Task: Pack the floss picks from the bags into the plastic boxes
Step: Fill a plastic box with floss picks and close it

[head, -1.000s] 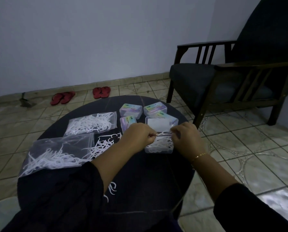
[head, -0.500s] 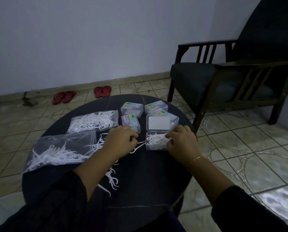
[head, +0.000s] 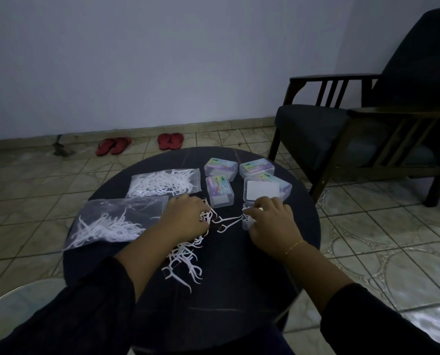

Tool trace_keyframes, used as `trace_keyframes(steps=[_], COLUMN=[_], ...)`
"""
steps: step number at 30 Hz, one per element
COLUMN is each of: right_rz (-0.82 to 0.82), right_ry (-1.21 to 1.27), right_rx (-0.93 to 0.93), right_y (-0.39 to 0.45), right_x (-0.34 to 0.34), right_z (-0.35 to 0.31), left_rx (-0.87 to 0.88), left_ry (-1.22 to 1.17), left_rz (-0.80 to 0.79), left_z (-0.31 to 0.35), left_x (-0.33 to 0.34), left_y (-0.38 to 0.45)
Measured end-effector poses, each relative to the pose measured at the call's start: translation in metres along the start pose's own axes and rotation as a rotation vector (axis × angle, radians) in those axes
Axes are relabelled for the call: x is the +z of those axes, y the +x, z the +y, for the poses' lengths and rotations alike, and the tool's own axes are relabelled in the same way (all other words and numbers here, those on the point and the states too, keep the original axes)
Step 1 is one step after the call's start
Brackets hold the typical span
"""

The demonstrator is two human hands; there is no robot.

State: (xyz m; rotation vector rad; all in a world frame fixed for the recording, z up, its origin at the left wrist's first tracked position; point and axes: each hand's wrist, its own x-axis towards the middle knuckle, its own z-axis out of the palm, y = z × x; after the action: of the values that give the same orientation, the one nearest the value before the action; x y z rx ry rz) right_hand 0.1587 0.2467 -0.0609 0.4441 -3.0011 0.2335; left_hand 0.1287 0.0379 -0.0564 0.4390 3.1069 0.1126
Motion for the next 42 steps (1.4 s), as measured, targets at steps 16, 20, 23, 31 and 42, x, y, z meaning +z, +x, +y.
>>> trace_keyframes(steps=[16, 20, 23, 31, 42], right_rz=[-0.194, -0.155, -0.151, -0.167, -0.001], right_ry=[-0.417, -0.371, -0.355, -0.325, -0.082], right_rx=[-0.182, -0.220, -0.222, -0.223, -0.096], right_y=[0.038, 0.037, 0.038, 0.029, 0.020], right_x=[0.006, 0.005, 0.008, 0.014, -0.025], right_z=[-0.047, -0.044, -0.043, -0.041, -0.012], left_rx=[-0.182, -0.160, -0.149, -0.158, -0.151], left_ry=[0.215, 0.177, 0.143, 0.028, -0.268], left_rz=[-0.023, 0.006, 0.001, 0.048, 0.152], left_z=[0.005, 0.007, 0.009, 0.015, 0.019], left_x=[0.019, 0.016, 0.016, 0.018, 0.005], left_y=[0.006, 0.006, 0.005, 0.003, 0.004])
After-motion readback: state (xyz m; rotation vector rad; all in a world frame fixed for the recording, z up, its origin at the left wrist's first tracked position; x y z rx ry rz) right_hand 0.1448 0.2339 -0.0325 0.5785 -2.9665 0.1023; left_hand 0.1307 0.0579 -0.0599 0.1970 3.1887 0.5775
